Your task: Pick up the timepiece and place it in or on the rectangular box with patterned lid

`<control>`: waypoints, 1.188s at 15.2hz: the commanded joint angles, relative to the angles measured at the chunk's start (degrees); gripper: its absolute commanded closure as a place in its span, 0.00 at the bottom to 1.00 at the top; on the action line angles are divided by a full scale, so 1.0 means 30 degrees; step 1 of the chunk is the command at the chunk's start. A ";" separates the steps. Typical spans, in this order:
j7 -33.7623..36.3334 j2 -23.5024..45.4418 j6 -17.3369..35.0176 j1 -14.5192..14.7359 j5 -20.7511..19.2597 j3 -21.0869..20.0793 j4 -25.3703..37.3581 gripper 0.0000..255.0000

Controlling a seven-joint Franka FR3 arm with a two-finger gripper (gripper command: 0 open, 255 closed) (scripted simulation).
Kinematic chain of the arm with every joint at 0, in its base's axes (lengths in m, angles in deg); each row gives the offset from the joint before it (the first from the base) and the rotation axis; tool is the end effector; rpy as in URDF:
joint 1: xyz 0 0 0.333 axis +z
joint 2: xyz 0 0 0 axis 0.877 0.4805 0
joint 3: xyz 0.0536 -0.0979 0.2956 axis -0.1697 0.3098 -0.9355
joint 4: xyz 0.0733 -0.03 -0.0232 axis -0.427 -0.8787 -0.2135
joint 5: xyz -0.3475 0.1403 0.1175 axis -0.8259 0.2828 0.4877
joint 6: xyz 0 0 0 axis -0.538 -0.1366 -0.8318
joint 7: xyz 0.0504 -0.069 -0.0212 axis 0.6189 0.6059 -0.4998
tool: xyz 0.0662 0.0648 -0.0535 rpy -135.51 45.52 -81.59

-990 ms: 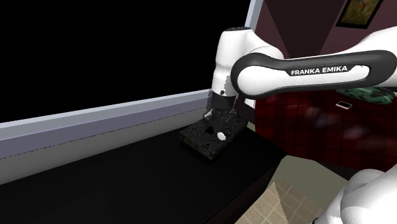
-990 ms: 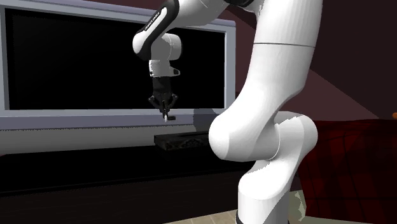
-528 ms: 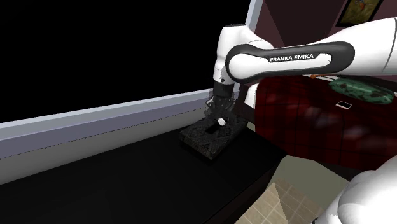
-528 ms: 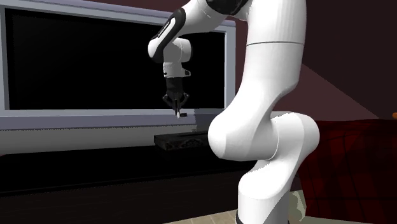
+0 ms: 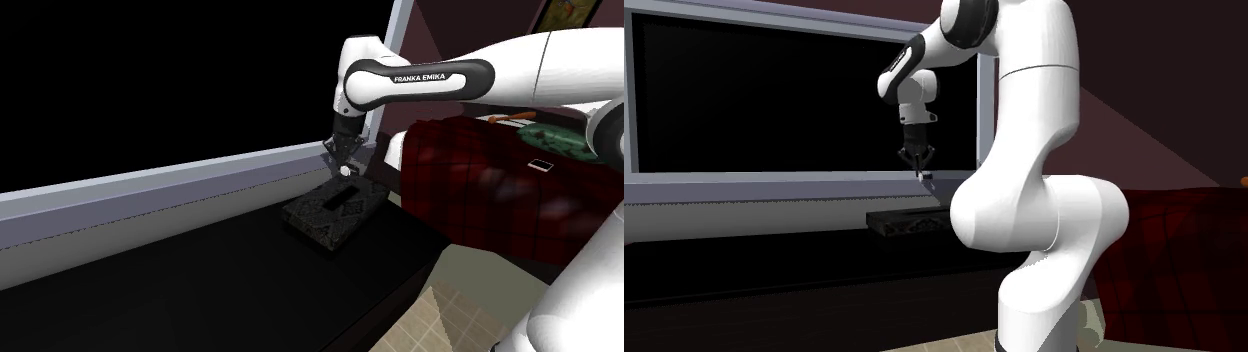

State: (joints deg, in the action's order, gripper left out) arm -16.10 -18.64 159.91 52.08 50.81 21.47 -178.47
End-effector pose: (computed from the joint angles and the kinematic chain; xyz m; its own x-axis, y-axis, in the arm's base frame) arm 0.5754 0.0534 0.5321 0.9649 -0.2516 0.0750 -0.2580 -0.9616 0.0930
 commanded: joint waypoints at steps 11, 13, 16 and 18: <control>-0.0359 0.1301 0.2272 -0.0364 -0.0420 0.0375 -0.0956 1.00; -0.0282 0.1403 0.2754 -0.0365 -0.0478 0.0384 -0.1346 1.00; -0.0157 0.1585 0.3472 -0.0364 -0.0578 0.0398 -0.1895 1.00; -0.0084 0.1700 0.3864 -0.0362 -0.0640 0.0408 -0.2181 1.00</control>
State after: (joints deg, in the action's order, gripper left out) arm -16.52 -13.57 170.90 50.96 48.95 22.71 -184.45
